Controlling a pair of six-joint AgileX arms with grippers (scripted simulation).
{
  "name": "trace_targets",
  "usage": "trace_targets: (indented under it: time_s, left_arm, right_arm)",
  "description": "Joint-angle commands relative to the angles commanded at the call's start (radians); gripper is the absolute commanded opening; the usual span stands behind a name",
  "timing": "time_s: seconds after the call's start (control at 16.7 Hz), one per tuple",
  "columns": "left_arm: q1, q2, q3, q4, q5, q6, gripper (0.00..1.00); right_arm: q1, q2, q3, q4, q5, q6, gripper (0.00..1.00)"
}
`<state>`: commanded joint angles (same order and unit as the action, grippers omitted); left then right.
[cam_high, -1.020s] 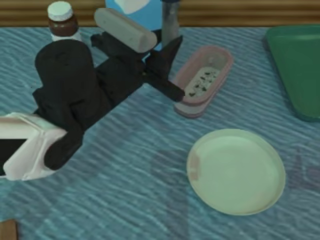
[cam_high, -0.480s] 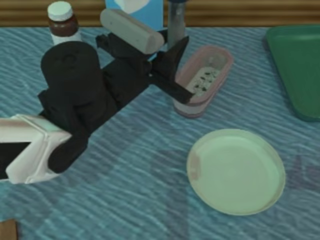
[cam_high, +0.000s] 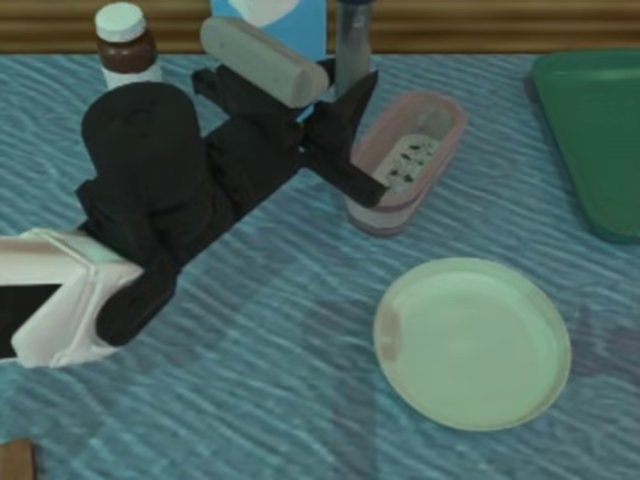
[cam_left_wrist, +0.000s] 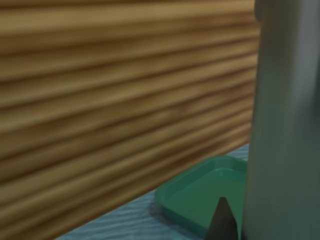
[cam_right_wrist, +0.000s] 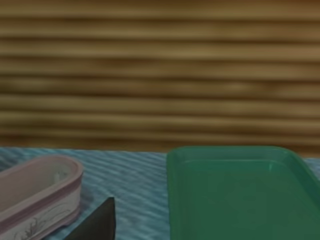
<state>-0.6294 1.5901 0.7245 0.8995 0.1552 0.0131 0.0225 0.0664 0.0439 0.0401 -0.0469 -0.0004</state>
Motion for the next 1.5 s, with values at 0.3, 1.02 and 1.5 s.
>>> trace_targets:
  time_s: [0.3,1.02,1.5]
  left_arm:
    - [0.000,0.000,0.000,0.000,0.000,0.000,0.00]
    - [0.000,0.000,0.000,0.000,0.000,0.000,0.00]
    - [0.000,0.000,0.000,0.000,0.000,0.000,0.00]
  right_arm:
    - [0.085,0.314,0.177,0.162,-0.180,0.006,1.00]
    - [0.302,1.237,0.658,0.605,-0.642,0.040,1.00]
    - [0.316,1.307,0.694,0.640,-0.683,0.043,1.00]
